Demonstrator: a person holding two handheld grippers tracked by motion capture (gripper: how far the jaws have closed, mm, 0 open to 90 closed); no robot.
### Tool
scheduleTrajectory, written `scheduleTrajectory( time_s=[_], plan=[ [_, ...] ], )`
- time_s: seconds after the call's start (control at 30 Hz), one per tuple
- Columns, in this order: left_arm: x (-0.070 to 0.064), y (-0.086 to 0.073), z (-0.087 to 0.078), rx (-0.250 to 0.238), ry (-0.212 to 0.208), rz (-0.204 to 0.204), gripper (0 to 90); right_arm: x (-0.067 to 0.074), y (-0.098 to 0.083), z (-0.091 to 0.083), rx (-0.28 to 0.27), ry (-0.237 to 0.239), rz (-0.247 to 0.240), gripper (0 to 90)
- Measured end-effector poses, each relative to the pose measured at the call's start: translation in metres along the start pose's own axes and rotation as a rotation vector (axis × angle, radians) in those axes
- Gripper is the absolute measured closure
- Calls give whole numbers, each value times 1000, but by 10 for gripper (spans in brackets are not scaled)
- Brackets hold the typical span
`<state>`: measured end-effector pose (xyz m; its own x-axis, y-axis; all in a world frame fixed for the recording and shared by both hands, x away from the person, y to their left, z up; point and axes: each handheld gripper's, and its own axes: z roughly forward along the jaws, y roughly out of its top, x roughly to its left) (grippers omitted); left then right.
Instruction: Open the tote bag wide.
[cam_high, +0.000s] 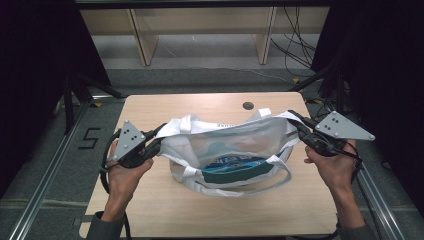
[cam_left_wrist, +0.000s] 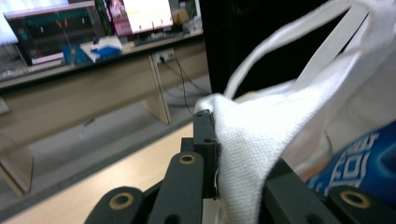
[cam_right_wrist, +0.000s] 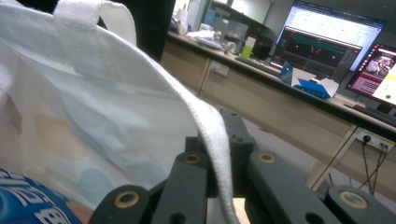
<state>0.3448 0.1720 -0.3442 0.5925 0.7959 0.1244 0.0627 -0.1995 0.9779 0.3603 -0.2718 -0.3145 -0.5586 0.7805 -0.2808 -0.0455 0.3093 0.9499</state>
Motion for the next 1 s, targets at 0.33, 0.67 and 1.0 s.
scheduleTrajectory(
  time_s=[0.33,0.67,1.0],
  plan=[
    [-4,-37,31,104,-25,-7,851,2,-19,11,79,-41,-62,883],
    [-4,-65,63,186,-20,-30,844,-7,-54,23,167,-45,-35,882],
    [4,-95,86,273,-9,-61,837,-6,-84,48,251,-30,-26,880]
  ],
)
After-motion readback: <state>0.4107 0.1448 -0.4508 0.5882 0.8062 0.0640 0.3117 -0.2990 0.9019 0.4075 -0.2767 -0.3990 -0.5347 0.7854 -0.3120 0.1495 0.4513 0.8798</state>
